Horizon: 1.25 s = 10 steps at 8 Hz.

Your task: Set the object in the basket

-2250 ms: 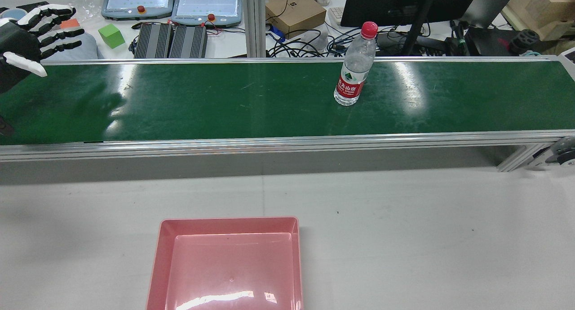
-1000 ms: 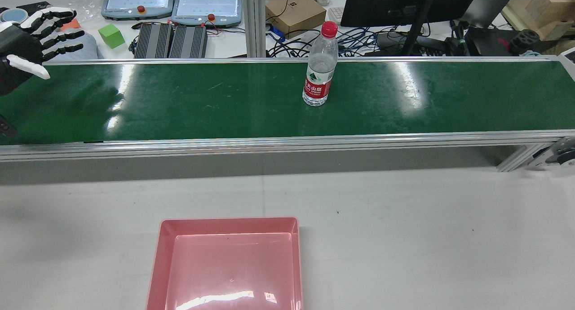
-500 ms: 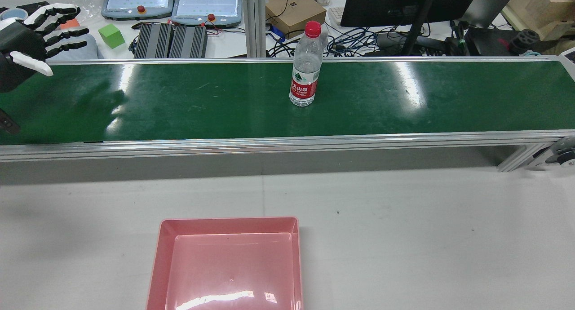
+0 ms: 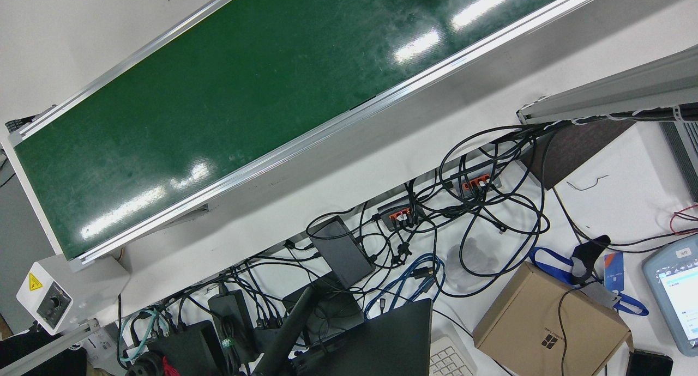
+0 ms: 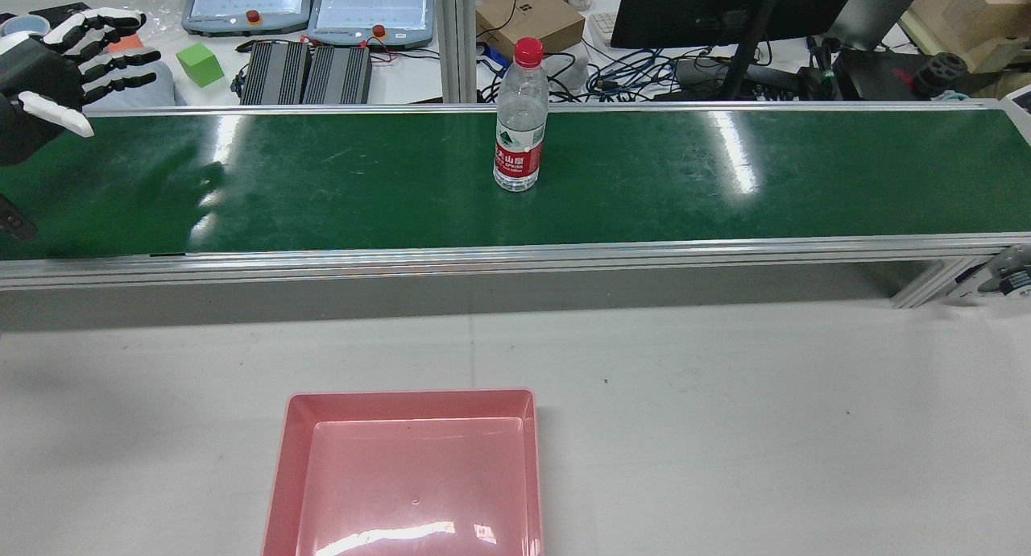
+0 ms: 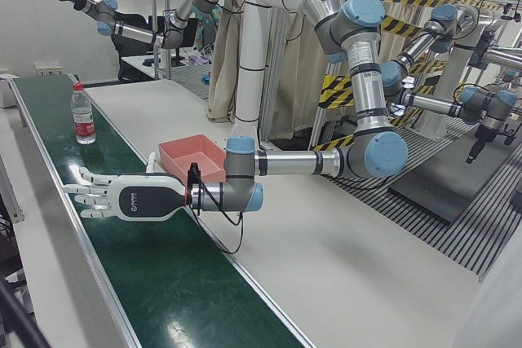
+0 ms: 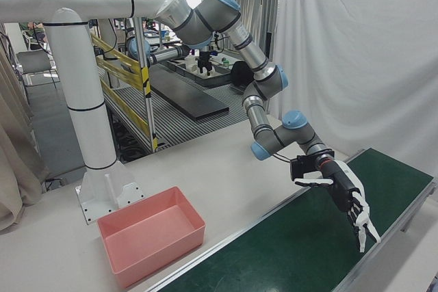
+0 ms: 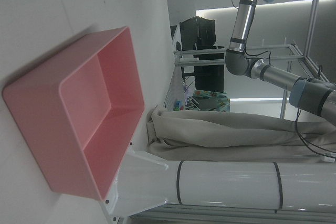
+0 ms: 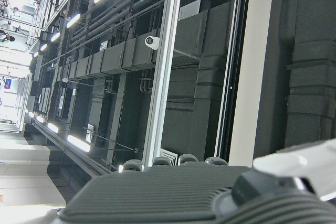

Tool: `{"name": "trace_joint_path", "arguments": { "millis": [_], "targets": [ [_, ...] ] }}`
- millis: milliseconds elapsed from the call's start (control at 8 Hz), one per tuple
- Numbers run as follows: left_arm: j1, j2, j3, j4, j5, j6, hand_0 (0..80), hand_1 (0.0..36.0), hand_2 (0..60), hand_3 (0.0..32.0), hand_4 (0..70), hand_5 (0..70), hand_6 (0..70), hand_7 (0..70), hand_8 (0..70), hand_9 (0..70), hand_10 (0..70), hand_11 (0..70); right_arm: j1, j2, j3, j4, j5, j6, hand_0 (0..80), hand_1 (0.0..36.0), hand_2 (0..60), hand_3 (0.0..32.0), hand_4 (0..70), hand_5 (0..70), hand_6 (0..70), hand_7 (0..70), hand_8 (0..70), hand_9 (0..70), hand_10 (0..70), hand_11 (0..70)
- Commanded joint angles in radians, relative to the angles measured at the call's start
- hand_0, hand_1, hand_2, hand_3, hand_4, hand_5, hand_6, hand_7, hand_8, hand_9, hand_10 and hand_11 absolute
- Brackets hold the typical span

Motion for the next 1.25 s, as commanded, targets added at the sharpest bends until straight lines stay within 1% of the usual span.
{"name": "trace_joint_path", "arguments": {
  "millis": [0, 250, 375, 500, 625, 750, 875, 1000, 1125],
  "targets": [
    [0.002, -0.001, -0.002, 0.000, 0.000, 0.001, 57.5, 9.1, 0.0, 10.8, 3.4, 30.8, 6.6, 4.8, 12.9, 13.9, 8.3, 13.6, 0.000, 0.000, -0.001, 0.000, 0.000, 0.000, 0.0, 0.0, 0.0, 0.0, 0.0, 0.0, 0.0, 0.0, 0.0, 0.0, 0.0, 0.0],
    [0.002, -0.001, 0.000, 0.000, -0.001, 0.002, 57.8, 9.4, 0.0, 10.4, 4.2, 31.0, 6.8, 4.8, 13.1, 14.2, 8.4, 13.8, 0.000, 0.000, -0.001, 0.000, 0.000, 0.000, 0.0, 0.0, 0.0, 0.0, 0.0, 0.0, 0.0, 0.0, 0.0, 0.0, 0.0, 0.0],
    [0.002, -0.006, -0.004, 0.000, -0.001, 0.002, 57.4, 8.9, 0.0, 11.4, 0.7, 30.3, 5.5, 4.0, 11.0, 13.2, 7.8, 13.0, 0.000, 0.000, -0.001, 0.000, 0.000, 0.000, 0.0, 0.0, 0.0, 0.0, 0.0, 0.0, 0.0, 0.0, 0.0, 0.0, 0.0, 0.0],
    [0.003, -0.020, -0.004, 0.014, -0.001, 0.006, 57.7, 9.0, 0.0, 11.2, 1.0, 30.4, 5.5, 4.1, 11.0, 13.0, 7.8, 13.1, -0.002, 0.000, -0.001, 0.000, 0.000, 0.000, 0.0, 0.0, 0.0, 0.0, 0.0, 0.0, 0.0, 0.0, 0.0, 0.0, 0.0, 0.0],
    [0.027, -0.044, -0.002, 0.037, -0.005, 0.024, 57.5, 8.9, 0.0, 11.2, 1.2, 30.4, 5.5, 4.1, 11.1, 13.1, 7.8, 13.0, 0.000, 0.000, -0.001, 0.000, 0.000, 0.000, 0.0, 0.0, 0.0, 0.0, 0.0, 0.0, 0.0, 0.0, 0.0, 0.0, 0.0, 0.0],
    [0.063, -0.072, -0.010, 0.075, -0.050, 0.025, 57.5, 8.9, 0.0, 11.4, 1.0, 30.5, 5.3, 4.1, 11.0, 13.0, 8.1, 13.5, 0.000, 0.000, 0.001, 0.000, 0.000, 0.000, 0.0, 0.0, 0.0, 0.0, 0.0, 0.0, 0.0, 0.0, 0.0, 0.0, 0.0, 0.0],
    [0.080, -0.102, -0.008, 0.107, -0.078, 0.029, 57.2, 8.8, 0.0, 11.4, 0.8, 30.8, 5.1, 4.0, 11.0, 13.0, 7.7, 12.9, 0.000, 0.000, 0.001, 0.000, 0.000, 0.000, 0.0, 0.0, 0.0, 0.0, 0.0, 0.0, 0.0, 0.0, 0.0, 0.0, 0.0, 0.0],
    [0.125, -0.151, -0.002, 0.164, -0.098, 0.030, 56.9, 8.6, 0.0, 11.8, 0.6, 30.9, 5.1, 4.1, 11.1, 13.1, 7.8, 13.0, 0.000, 0.000, 0.001, 0.000, 0.000, 0.000, 0.0, 0.0, 0.0, 0.0, 0.0, 0.0, 0.0, 0.0, 0.0, 0.0, 0.0, 0.0],
    [0.141, -0.174, 0.000, 0.187, -0.130, 0.032, 57.2, 9.2, 0.0, 11.4, 0.8, 31.7, 5.3, 4.2, 11.5, 13.7, 8.1, 13.5, -0.002, 0.000, 0.001, 0.000, 0.000, 0.000, 0.0, 0.0, 0.0, 0.0, 0.0, 0.0, 0.0, 0.0, 0.0, 0.0, 0.0, 0.0]
  ]
}}
